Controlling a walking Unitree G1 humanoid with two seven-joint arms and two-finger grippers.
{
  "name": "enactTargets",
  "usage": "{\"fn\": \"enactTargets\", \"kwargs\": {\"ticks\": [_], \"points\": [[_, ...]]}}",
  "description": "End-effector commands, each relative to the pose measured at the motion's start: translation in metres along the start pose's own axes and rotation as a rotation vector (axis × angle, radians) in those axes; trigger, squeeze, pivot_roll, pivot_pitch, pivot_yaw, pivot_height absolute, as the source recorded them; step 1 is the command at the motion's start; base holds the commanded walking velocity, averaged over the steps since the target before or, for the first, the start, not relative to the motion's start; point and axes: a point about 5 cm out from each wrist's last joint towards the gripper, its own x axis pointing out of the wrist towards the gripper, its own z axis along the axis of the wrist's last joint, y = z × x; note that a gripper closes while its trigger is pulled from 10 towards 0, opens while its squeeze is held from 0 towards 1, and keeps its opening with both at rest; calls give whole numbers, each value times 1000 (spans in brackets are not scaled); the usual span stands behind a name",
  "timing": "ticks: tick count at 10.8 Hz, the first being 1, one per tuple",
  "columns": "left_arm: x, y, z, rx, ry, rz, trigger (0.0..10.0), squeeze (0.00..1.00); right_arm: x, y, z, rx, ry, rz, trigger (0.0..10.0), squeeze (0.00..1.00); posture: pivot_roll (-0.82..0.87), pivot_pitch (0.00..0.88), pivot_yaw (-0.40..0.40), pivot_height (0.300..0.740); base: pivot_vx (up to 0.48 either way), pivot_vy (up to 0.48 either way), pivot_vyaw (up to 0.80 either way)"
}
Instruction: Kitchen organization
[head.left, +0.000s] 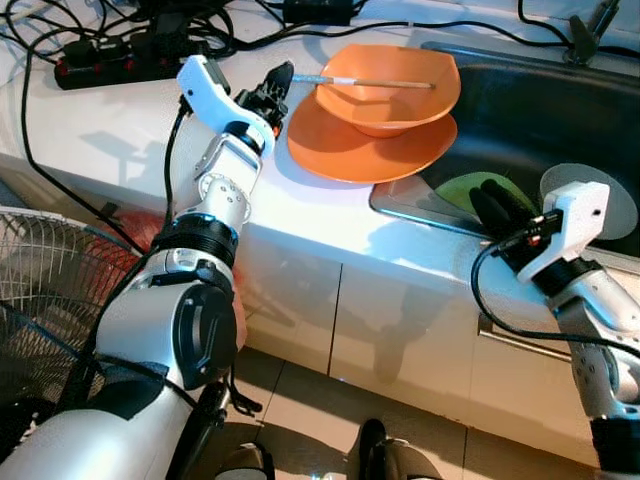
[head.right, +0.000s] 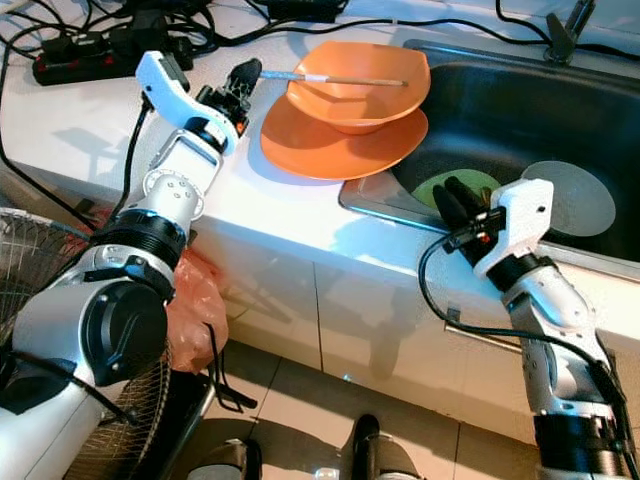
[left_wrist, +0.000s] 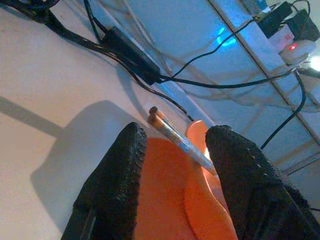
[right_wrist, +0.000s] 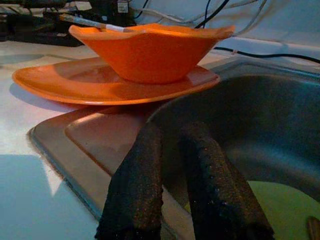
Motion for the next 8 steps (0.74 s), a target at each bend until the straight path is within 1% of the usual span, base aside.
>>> {"fn": "enactTargets", "kwargs": {"ticks": [1,3,8], "points": [[3,-5,6,16,-16,-18,10000,0,-3,3,-1,14,8,1,10000,0,-78,233,13,740,0,0,0],[4,-7,10,27,-28,-15,10000,0,-7,6,-2,22,18,0,10000,0,-86,249,16,740,0,0,0],[4,-2,19,46,-50,12,10000,0,-20,16,-3,49,45,-6,10000,0,-97,293,18,740,0,0,0]]}}
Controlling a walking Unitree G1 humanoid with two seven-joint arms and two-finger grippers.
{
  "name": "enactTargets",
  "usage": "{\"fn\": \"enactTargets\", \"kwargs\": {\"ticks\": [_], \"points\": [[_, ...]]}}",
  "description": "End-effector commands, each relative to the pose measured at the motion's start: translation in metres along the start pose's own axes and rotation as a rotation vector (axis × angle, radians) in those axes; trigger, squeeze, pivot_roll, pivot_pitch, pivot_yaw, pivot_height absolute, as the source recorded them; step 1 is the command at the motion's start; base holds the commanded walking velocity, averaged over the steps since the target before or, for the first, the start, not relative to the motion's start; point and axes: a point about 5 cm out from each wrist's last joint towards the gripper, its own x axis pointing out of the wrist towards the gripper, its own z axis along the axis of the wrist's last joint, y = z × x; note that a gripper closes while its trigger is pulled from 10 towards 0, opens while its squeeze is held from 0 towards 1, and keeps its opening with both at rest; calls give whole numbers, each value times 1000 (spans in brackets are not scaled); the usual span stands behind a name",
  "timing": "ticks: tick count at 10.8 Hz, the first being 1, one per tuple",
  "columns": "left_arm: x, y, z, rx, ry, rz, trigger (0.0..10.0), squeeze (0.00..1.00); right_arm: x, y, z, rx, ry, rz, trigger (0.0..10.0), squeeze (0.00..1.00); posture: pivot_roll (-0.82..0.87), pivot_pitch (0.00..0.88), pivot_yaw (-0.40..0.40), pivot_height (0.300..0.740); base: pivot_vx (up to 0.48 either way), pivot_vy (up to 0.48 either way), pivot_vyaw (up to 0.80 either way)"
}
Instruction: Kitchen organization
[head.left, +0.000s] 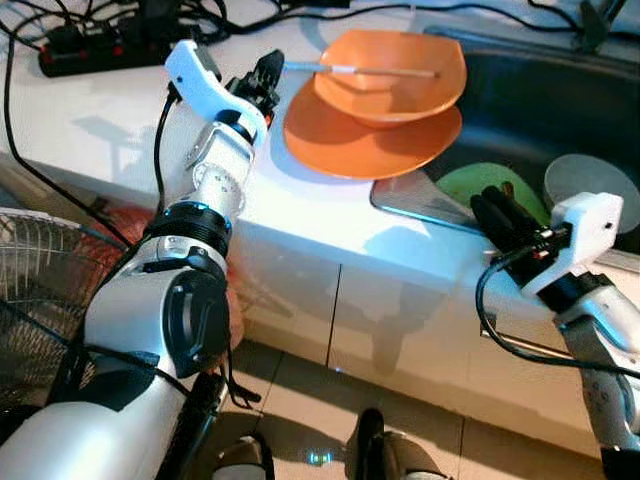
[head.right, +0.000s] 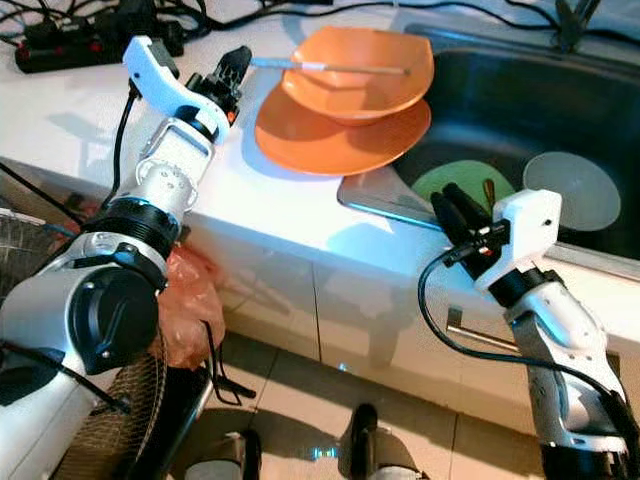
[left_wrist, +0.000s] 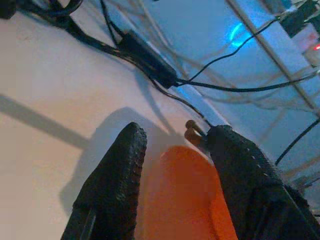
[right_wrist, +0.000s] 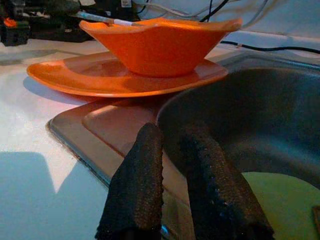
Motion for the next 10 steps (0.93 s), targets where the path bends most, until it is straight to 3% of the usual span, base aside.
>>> {"fn": "enactTargets", "kwargs": {"ticks": [1,6,10], "points": [[3,-5,5,14,-10,-5,10000,0,-7,4,-15,56,68,-7,10000,0,-101,302,19,740,0,0,0],[5,-12,11,11,-40,-45,10000,0,-17,13,-15,85,89,-20,10000,0,-119,335,25,740,0,0,0],[6,-17,29,-1,-123,-100,10000,0,-13,14,-15,94,89,-21,10000,0,-104,313,26,740,0,0,0]]}}
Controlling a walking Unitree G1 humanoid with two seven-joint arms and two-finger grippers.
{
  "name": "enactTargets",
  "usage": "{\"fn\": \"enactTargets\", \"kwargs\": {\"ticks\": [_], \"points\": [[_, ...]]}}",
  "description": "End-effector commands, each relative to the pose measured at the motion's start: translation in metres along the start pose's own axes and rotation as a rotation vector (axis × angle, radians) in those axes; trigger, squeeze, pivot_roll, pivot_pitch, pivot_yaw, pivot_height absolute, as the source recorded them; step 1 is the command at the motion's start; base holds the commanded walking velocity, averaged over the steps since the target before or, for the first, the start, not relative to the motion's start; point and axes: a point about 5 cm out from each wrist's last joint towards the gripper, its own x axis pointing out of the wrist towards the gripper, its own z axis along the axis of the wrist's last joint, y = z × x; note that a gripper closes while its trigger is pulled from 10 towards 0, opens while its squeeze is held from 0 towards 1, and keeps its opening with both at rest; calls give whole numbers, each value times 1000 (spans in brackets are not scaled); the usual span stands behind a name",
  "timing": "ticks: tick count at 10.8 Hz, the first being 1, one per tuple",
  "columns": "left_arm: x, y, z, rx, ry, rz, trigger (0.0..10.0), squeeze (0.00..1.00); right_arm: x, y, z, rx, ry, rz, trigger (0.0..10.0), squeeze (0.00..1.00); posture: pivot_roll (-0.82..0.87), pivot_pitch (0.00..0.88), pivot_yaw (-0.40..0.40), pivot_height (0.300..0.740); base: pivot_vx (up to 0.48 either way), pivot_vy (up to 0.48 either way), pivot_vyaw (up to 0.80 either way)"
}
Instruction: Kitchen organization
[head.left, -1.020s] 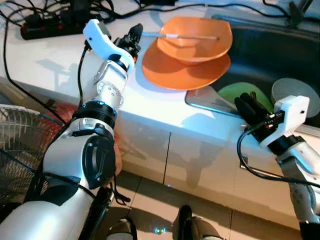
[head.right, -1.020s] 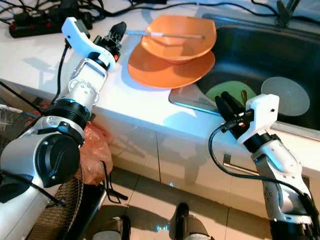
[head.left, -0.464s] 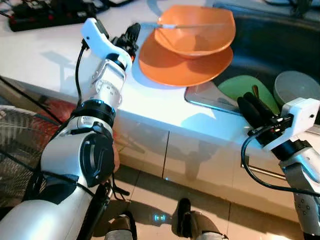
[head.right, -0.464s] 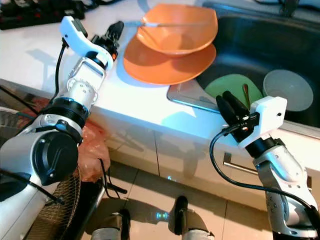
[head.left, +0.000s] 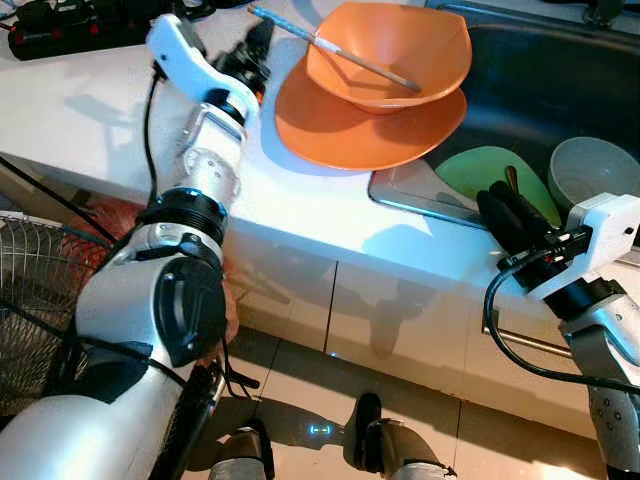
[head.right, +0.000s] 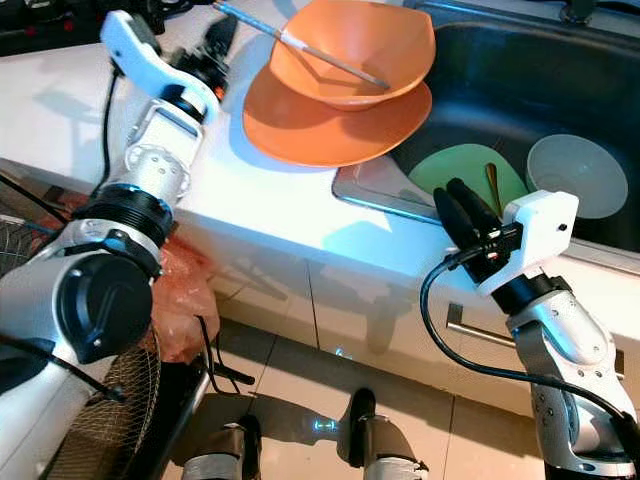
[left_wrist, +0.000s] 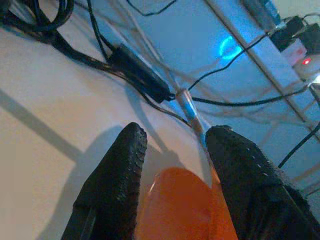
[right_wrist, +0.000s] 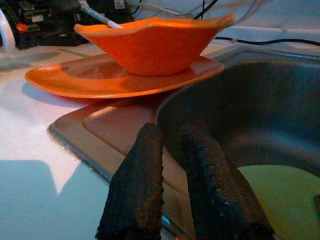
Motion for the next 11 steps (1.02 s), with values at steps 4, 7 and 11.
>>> {"fn": "enactTargets", "kwargs": {"ticks": [4,7,11], "points": [[3,-6,9,16,-27,-53,10000,0,-4,3,-28,74,121,-9,10000,0,-99,301,25,740,0,0,0],[6,-14,5,63,16,-79,10000,0,-6,7,-28,80,121,-6,10000,0,-112,301,34,740,0,0,0],[9,-22,4,91,39,-87,10000,0,-12,15,-29,97,125,-9,10000,0,-122,327,49,740,0,0,0]]}}
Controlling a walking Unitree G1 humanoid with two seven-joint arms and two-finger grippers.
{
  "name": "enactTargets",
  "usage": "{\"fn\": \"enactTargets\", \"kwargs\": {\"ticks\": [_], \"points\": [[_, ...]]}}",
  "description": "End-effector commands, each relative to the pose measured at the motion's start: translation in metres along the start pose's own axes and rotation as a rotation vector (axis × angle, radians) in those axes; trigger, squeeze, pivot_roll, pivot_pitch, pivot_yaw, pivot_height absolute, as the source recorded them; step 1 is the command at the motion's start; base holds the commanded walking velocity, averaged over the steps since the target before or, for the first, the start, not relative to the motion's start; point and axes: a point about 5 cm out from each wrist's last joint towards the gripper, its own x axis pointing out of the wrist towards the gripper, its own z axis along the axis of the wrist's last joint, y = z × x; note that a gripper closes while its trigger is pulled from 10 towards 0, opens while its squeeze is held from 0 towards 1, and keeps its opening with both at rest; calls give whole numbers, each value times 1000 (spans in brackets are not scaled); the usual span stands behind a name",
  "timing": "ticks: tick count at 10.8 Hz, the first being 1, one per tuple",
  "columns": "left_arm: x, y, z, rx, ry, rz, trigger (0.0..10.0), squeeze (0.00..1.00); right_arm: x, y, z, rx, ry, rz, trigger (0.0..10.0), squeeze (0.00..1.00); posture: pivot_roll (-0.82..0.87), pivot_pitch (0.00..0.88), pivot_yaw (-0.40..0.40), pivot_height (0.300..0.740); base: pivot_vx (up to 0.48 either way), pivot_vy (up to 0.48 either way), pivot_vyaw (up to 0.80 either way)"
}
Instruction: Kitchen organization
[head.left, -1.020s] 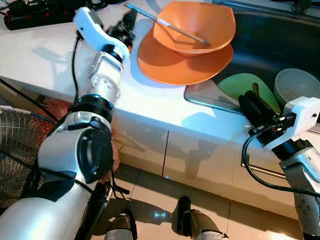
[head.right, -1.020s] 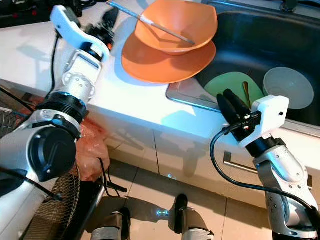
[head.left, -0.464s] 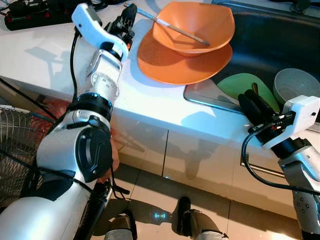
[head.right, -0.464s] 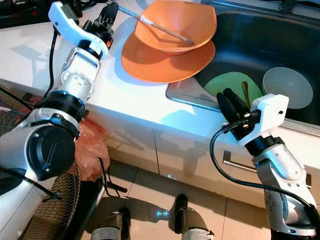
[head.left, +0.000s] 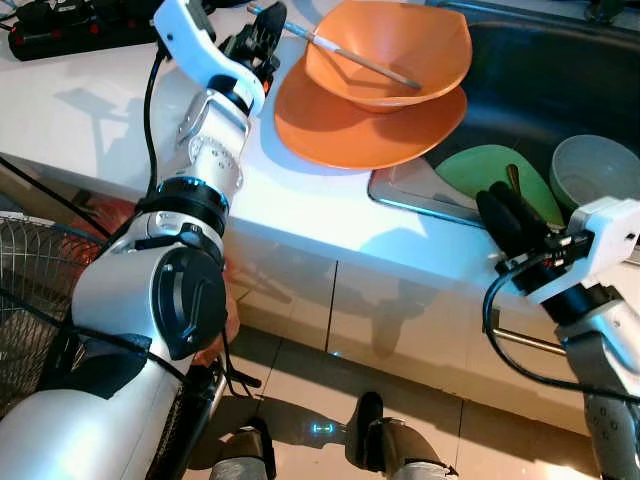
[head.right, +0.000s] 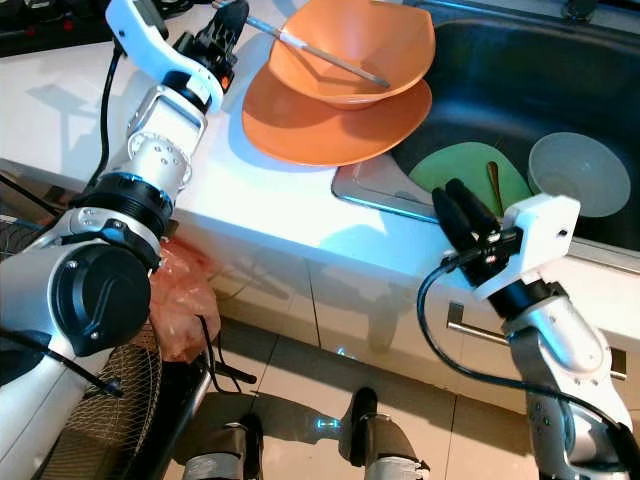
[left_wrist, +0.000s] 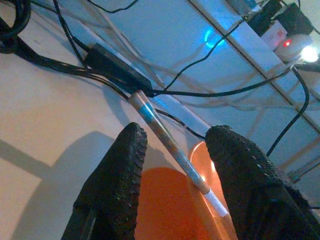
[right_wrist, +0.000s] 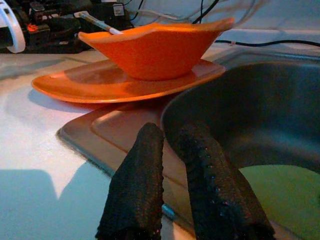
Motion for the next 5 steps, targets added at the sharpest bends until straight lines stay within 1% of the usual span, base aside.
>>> {"fn": "enactTargets", "kwargs": {"ticks": [1,5], "points": [[4,-7,2,16,14,-17,10000,0,-13,6,-30,81,153,-11,10000,0,-128,336,53,740,0,0,0],[6,-11,1,13,20,-19,10000,0,-22,12,-29,91,164,-31,10000,0,-154,341,65,740,0,0,0]]}}
